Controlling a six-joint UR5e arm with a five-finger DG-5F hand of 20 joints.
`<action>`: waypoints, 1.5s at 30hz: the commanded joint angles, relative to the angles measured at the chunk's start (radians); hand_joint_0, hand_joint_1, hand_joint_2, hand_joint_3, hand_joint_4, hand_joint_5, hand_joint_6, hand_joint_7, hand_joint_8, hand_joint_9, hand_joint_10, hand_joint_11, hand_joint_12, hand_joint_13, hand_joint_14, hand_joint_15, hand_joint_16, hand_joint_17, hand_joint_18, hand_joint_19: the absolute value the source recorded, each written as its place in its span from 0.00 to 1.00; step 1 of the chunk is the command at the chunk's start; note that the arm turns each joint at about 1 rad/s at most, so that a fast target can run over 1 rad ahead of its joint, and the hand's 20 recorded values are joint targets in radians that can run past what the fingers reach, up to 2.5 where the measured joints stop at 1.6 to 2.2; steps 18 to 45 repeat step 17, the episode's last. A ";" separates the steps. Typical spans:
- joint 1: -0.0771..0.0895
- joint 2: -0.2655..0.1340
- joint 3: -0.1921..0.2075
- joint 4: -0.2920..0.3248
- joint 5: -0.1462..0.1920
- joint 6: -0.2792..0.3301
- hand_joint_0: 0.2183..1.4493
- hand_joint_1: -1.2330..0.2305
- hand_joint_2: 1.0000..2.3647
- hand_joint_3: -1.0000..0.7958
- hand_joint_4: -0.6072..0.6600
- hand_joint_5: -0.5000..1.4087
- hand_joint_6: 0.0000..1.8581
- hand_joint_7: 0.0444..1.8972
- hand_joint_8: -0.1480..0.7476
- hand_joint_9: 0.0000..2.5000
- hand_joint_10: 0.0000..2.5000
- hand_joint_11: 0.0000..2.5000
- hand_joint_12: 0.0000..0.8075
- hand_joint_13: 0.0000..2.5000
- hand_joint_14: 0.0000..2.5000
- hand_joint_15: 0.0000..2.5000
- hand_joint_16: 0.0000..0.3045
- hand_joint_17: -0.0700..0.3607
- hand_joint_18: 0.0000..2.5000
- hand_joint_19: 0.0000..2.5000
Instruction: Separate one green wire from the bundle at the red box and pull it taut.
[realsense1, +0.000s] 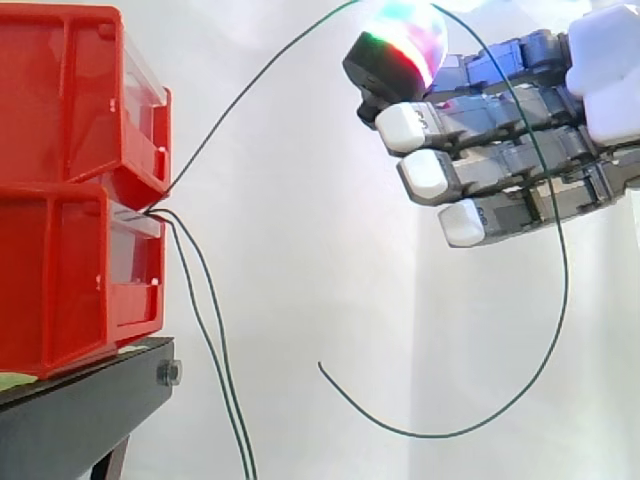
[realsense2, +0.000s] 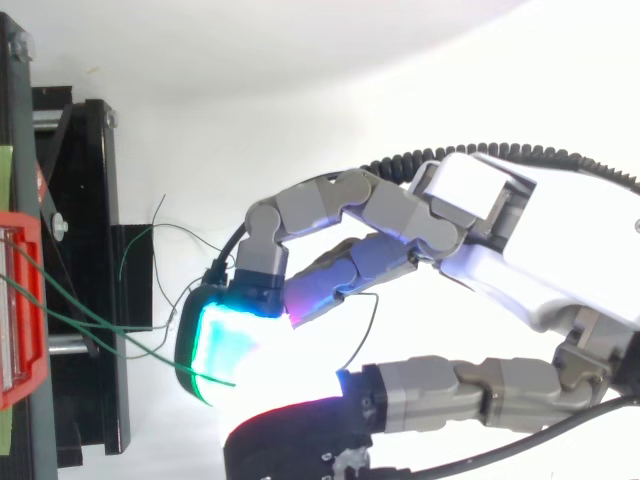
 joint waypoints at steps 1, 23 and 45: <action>0.000 0.000 0.000 0.001 0.000 0.000 0.28 0.32 0.01 0.48 0.47 0.22 0.47 0.54 0.44 0.39 0.00 0.14 0.43 0.34 0.01 0.23 0.16 0.42 0.26 0.22; 0.000 0.000 0.000 0.000 0.000 0.000 0.28 0.32 0.01 0.48 0.47 0.22 0.47 0.55 0.43 0.38 0.00 0.14 0.43 0.34 0.01 0.24 0.16 0.41 0.26 0.22; 0.000 0.000 0.000 0.000 0.000 0.000 0.28 0.32 0.01 0.48 0.47 0.22 0.47 0.55 0.43 0.38 0.00 0.14 0.43 0.34 0.01 0.24 0.16 0.41 0.26 0.22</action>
